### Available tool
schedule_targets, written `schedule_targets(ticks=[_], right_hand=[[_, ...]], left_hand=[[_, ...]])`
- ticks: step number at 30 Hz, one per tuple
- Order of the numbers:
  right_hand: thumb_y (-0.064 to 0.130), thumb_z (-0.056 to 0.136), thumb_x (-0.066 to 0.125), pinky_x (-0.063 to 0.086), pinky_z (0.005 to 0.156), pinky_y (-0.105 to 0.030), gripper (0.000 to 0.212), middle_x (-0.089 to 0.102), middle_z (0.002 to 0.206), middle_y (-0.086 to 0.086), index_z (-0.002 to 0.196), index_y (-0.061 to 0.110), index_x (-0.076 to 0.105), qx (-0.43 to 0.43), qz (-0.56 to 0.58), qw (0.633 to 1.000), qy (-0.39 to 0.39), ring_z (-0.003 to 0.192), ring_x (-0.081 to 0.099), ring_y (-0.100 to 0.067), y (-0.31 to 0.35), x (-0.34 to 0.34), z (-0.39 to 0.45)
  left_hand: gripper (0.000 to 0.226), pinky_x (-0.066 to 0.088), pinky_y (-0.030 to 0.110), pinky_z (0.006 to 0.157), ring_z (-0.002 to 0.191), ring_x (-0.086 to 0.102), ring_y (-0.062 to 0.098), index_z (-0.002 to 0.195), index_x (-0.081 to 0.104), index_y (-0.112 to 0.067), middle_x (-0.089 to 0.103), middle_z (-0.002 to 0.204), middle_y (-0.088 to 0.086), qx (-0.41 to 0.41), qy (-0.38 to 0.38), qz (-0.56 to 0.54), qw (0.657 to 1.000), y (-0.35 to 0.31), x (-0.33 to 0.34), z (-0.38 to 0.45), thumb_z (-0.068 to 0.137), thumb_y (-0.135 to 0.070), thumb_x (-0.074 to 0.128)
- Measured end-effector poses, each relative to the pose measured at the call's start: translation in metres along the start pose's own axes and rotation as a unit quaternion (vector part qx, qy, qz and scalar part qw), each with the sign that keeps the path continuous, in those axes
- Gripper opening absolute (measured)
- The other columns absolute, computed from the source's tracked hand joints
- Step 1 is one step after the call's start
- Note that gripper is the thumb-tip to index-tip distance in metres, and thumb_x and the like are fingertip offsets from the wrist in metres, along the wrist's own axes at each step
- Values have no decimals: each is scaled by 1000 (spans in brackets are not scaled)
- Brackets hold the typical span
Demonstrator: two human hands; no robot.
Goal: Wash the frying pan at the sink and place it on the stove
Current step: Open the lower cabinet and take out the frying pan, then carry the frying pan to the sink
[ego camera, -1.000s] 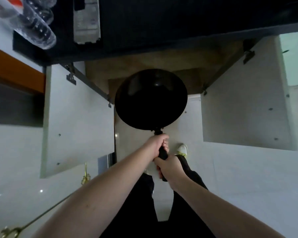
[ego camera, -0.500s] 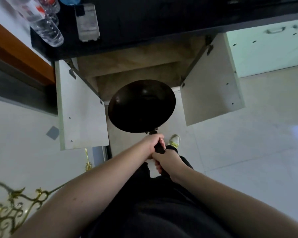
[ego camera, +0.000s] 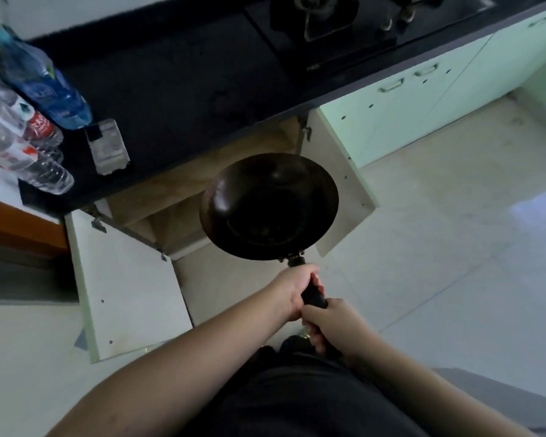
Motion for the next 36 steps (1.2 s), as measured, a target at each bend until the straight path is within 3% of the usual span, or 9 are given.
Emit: schedule_targets(ticks=[10,15,22,36], right_hand=[[4,79,50,34,36,-20,11,51,45,-3,69,3,54,-54,96,994,-10,32,42,-15,31,-83,-15],[4,78,49,33,36,-19,11,49,45,-3,69,5,53,-75,129,988,-30,33,41,-15,52,-110,-11],[9,74,51,26,37,-16,7,50,47,-4,67,9,54,-86,163,980,-76,34,41,-16,101,-142,8],[16,72,52,23,41,-17,11,48,47,-5,63,13,53,-109,309,916,-231,34,41,-17,146,-214,26]], left_hand=[[63,38,23,43,28,38,13,32,41,-15,40,38,-1,45,20,77,996,-27,102,-18,94,-9,52],[47,37,27,46,28,39,14,49,42,-13,39,38,0,71,34,96,992,-56,139,-23,95,-10,52],[44,37,27,47,28,38,12,53,40,-14,38,39,-2,63,71,146,985,-110,184,-11,95,-10,51],[38,37,19,37,28,36,11,58,40,-12,37,40,-2,56,170,346,921,-157,302,8,95,-6,48]])
Point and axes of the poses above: each hand's wrist, its own z-axis towards the middle knuckle, its own x-axis out of the palm, y = z × x, the point moved 9 cm from there along z, towards the middle knuckle
